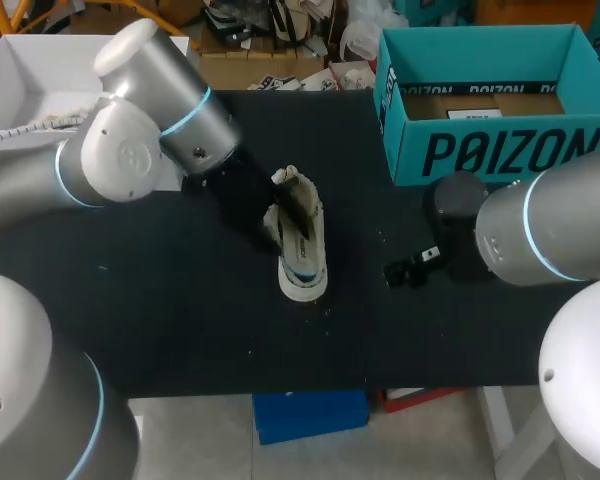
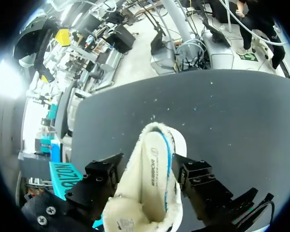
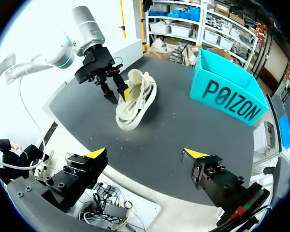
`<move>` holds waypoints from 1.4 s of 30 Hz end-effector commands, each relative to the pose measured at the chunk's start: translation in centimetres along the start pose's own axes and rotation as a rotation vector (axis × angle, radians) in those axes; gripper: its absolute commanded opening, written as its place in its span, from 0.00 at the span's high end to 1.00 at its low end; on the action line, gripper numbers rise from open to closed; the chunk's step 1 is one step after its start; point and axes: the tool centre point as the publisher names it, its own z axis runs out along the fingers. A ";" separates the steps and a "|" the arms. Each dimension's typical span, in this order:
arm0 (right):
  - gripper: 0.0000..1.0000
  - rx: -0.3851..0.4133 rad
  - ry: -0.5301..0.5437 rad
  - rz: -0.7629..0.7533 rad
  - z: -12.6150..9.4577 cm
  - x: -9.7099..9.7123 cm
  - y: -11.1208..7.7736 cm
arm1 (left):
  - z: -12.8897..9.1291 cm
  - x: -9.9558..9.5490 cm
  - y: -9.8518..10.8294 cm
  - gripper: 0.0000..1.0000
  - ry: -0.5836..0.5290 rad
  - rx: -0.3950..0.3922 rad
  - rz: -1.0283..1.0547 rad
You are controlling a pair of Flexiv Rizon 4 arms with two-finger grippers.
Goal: Take the shoe out of the shoebox, open the shoe tongue, remove and reinsert the insole, then place the shoe into the shoebox
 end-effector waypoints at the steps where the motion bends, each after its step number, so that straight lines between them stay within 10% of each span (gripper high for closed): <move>1: 0.00 0.000 -0.004 0.000 0.1 0.2 0.0 | -1.3 0.6 -1.2 0.00 0.009 -0.023 0.002; 2: 0.00 0.000 -0.004 0.000 0.1 0.2 0.0 | -1.2 0.7 -1.3 0.10 0.017 -0.027 0.005; 3: 0.00 0.000 -0.004 0.000 0.1 0.2 0.0 | -1.1 0.6 -1.4 0.53 0.034 -0.038 0.013; 9: 0.00 0.000 -0.004 0.000 0.1 0.2 0.0 | -0.4 0.8 -1.5 1.00 0.096 -0.066 0.029; 33: 0.00 0.000 -0.004 0.000 0.1 0.2 0.0 | 3.3 2.2 0.0 1.00 0.213 -0.020 -0.003; 42: 0.00 0.000 -0.004 0.000 0.1 0.2 0.0 | 1.1 0.8 -3.2 1.00 0.222 0.086 0.054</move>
